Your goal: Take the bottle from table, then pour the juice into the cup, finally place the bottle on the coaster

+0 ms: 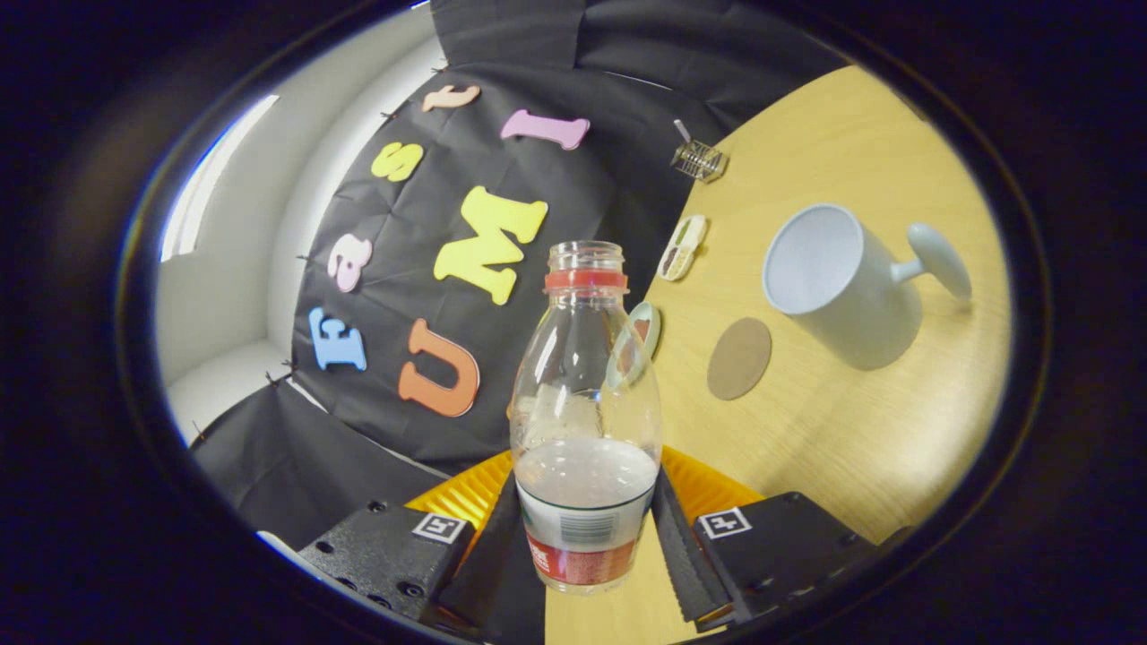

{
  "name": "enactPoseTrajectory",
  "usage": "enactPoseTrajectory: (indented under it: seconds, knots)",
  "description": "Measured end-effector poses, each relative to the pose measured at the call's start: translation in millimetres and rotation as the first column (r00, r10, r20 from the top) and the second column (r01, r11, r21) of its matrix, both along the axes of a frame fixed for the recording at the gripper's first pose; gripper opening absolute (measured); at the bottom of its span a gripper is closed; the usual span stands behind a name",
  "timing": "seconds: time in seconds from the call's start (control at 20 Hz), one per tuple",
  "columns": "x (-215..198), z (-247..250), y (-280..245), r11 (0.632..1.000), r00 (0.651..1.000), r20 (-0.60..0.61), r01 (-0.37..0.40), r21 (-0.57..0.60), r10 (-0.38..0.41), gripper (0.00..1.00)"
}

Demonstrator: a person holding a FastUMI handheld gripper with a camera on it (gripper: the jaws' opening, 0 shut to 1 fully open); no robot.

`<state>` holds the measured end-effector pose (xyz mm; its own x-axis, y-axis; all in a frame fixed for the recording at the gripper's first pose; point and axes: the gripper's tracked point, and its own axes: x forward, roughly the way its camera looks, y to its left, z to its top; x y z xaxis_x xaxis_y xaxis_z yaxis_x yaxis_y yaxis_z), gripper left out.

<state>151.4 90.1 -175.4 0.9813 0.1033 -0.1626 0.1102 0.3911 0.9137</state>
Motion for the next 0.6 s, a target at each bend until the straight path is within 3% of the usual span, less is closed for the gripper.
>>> enactPoseTrajectory:
  seconds: [0.6]
  knots:
    - [9.0, 2.4, -27.4, 0.966, 0.999, -0.028, 0.03, 0.257, -0.024, 0.79]
